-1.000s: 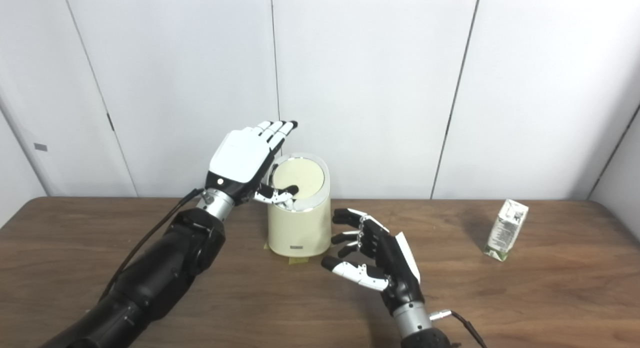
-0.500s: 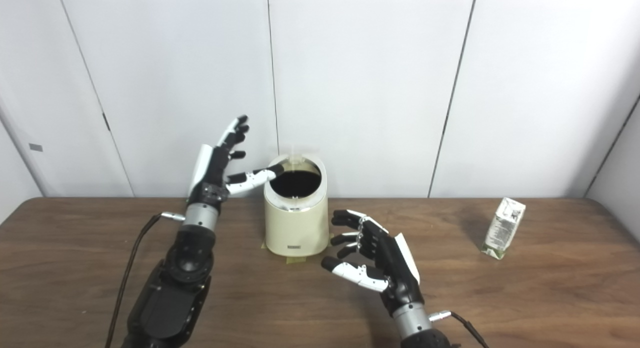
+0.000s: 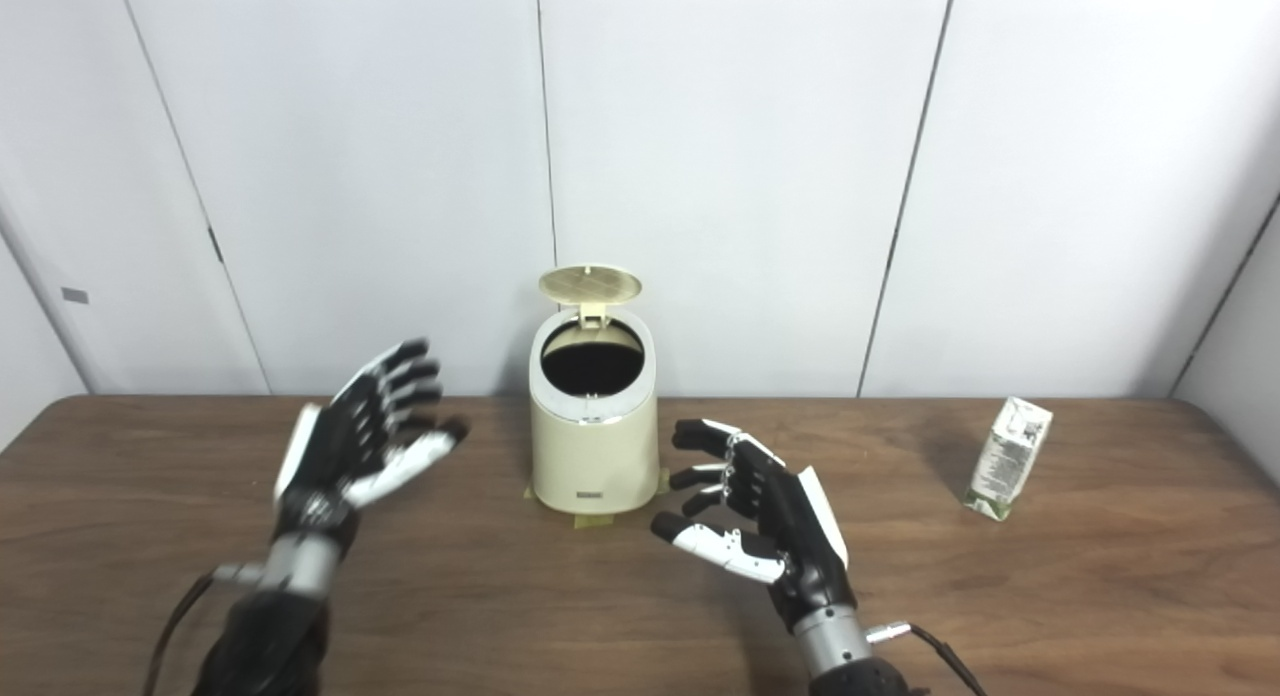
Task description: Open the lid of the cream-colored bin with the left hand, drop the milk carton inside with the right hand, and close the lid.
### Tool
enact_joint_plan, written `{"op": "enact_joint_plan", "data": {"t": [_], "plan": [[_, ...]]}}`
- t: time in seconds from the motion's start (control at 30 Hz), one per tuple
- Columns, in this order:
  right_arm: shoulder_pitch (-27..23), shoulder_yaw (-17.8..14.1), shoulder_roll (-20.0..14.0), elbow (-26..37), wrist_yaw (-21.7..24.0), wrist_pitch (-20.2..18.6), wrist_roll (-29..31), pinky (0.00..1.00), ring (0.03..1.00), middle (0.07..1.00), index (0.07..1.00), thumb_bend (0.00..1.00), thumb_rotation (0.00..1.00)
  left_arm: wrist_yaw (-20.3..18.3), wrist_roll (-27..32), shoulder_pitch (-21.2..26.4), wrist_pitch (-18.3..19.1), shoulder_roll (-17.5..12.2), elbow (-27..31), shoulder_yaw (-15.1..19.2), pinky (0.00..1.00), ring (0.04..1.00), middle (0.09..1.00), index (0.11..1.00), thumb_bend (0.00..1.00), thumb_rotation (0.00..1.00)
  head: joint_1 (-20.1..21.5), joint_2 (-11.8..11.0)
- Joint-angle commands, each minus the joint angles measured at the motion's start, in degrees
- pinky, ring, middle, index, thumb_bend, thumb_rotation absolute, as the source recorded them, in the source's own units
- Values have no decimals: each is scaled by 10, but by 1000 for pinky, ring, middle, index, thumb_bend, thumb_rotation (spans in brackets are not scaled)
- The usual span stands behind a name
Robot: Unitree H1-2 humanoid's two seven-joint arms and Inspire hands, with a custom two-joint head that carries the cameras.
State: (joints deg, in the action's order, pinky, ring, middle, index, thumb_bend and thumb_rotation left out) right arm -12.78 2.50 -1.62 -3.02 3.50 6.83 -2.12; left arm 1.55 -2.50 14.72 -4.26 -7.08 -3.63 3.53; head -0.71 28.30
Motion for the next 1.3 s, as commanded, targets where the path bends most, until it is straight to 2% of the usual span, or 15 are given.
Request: {"op": "enact_joint_plan", "data": {"t": [0.0, 0.1, 0.2, 0.33, 0.4, 0.47, 0.57, 0.7, 0.77, 0.8, 0.83, 0.9, 0.97, 1.07, 1.27], "plan": [[-20, -5, -3, 17, -1, 11, 7, 462, 608, 751, 735, 650, 297, -3, 10, -3, -46, 5, 26, 0, 624, 694, 750, 796, 781, 210, -1, 0], [-22, -10, -4, 14, -1, 17, 13, 455, 606, 744, 741, 650, 273, -1, 7, -35, -68, 5, 26, -1, 597, 668, 733, 780, 788, 223, 5, 3], [-23, -14, -6, 16, -2, 11, 16, 468, 608, 745, 754, 677, 254, -8, 12, -63, -89, 6, 23, -3, 561, 638, 704, 764, 782, 194, 9, 3], [-26, -27, -7, 19, -4, 7, 30, 484, 606, 751, 755, 689, 190, -18, 19, -78, -109, 9, 11, -7, 533, 615, 682, 747, 776, 155, 14, 1], [-27, -31, -15, 23, -3, 8, 28, 476, 598, 748, 755, 695, 166, -23, 21, -78, -117, 7, 4, -7, 544, 616, 681, 746, 780, 139, 37, -3], [-27, -33, -34, 34, -4, -2, 5, 481, 599, 745, 762, 704, 193, -27, 24, -78, -120, 4, 3, -5, 553, 617, 683, 749, 780, 125, 55, -5], [-29, -37, -72, 39, -4, 3, -31, 478, 612, 747, 772, 715, 201, -30, 27, -79, -118, -2, 5, -2, 552, 622, 687, 751, 762, 109, 90, -11], [-42, -56, -123, -10, -42, 71, -90, 515, 649, 754, 759, 764, 234, -29, 28, -78, -117, -10, 1, 5, 564, 628, 691, 753, 753, 115, 133, -19], [-48, -66, -141, -19, -49, 87, -95, 539, 660, 770, 765, 738, 224, -30, 28, -76, -127, -16, -8, 7, 566, 630, 694, 755, 735, 105, 154, -21], [-51, -72, -151, -9, -50, 81, -95, 548, 666, 771, 768, 732, 227, -30, 27, -76, -129, -18, -10, 8, 573, 635, 698, 758, 727, 105, 160, -21], [-53, -79, -158, 13, -50, 56, -100, 546, 671, 772, 773, 721, 203, -31, 27, -76, -129, -21, -11, 8, 581, 641, 700, 759, 720, 110, 165, -21], [-60, -94, -172, 55, -58, 12, -122, 562, 672, 763, 783, 716, 98, -31, 28, -76, -125, -25, -11, 10, 589, 646, 702, 759, 707, 129, 173, -23], [-72, -109, -188, 59, -68, 8, -131, 573, 671, 757, 805, 730, 20, -32, 32, -75, -127, -28, -12, 12, 595, 654, 706, 763, 693, 119, 186, -25], [-92, -130, -214, 35, -84, 19, -142, 595, 691, 762, 824, 747, 53, -35, 40, -73, -133, -33, -16, 15, 607, 662, 714, 765, 677, 81, 205, -30], [-117, -148, -261, 13, -75, -20, -141, 652, 763, 815, 830, 769, 133, -46, 49, -71, -136, -42, -25, 21, 593, 664, 724, 768, 642, 44, 231, -37]]}}
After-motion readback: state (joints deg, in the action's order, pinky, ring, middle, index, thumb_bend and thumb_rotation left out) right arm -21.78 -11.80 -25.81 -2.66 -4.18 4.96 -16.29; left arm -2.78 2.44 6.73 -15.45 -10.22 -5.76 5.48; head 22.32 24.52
